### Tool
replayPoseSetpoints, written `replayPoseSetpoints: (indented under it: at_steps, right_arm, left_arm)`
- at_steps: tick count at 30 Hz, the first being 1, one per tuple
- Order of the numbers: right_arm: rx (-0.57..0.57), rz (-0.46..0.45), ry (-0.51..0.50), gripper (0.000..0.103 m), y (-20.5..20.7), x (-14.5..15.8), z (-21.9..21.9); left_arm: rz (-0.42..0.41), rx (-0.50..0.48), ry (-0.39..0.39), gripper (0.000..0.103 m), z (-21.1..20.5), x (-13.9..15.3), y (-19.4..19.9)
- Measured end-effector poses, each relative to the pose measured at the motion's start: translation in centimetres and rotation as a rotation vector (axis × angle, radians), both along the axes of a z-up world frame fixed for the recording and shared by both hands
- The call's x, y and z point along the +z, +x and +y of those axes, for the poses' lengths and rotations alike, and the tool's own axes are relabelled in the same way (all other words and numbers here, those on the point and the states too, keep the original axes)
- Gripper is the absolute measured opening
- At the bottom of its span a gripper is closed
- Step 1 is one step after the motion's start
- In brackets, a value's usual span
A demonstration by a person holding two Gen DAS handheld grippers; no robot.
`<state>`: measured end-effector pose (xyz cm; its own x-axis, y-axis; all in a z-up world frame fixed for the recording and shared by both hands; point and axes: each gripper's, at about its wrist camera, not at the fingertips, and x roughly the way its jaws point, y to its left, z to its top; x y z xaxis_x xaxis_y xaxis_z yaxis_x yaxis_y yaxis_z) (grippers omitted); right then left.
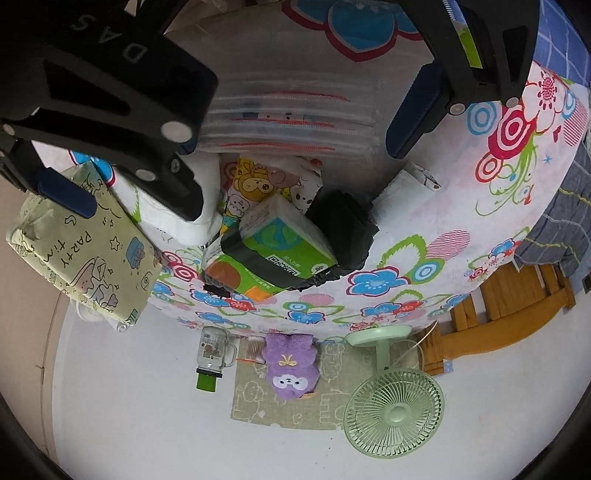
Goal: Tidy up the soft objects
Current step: 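Lower the right tool onto the white folded cloth and close on it, then lift the white cloth with the right tool toward the yellow-green box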
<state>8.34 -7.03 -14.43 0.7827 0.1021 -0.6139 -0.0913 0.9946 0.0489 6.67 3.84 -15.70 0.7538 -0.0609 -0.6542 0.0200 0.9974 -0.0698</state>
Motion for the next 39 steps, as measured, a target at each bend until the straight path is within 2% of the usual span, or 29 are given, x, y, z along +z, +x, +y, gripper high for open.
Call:
replayPoseSetpoints:
  at_steps: [2,10,19,21,30,35,36,38,39]
  right_arm:
    - [0.004,0.011,-0.002,0.099,0.2,-0.3,0.2]
    - [0.0,0.072,-0.01,0.093,1.4,-1.5,0.6]
    - [-0.018,0.154,0.044,0.077,2.5,-2.5,0.1]
    - [-0.017,0.163,0.047,0.07,2.6,-2.5,0.1]
    - [-0.008,0.147,0.043,0.052,2.1,-2.0,0.2]
    - [-0.002,0.145,0.045,0.046,1.8,-1.7,0.1]
    - [0.001,0.147,0.048,0.045,1.7,-1.6,0.1]
    - [0.003,0.146,0.051,0.045,1.5,-1.3,0.1]
    - [0.005,0.143,0.051,0.044,1.5,-1.2,0.1]
  left_arm:
    - [0.004,-0.002,-0.003,0.093,0.0,-0.2,0.2]
    - [0.017,0.001,-0.001,0.091,-0.1,-0.5,0.6]
    - [0.028,0.01,0.002,0.09,-0.1,-0.9,0.8]
    - [0.027,0.012,0.003,0.089,-0.1,-0.9,0.7]
    - [0.019,0.021,0.009,0.087,-0.3,-0.6,0.6]
    - [0.013,0.023,0.015,0.085,-0.4,-0.3,0.4]
    - [0.011,0.023,0.016,0.085,-0.4,-0.2,0.3]
    - [0.009,0.025,0.018,0.073,-0.5,0.0,0.2]
    - [0.01,0.031,0.019,0.07,-0.5,0.1,0.2]
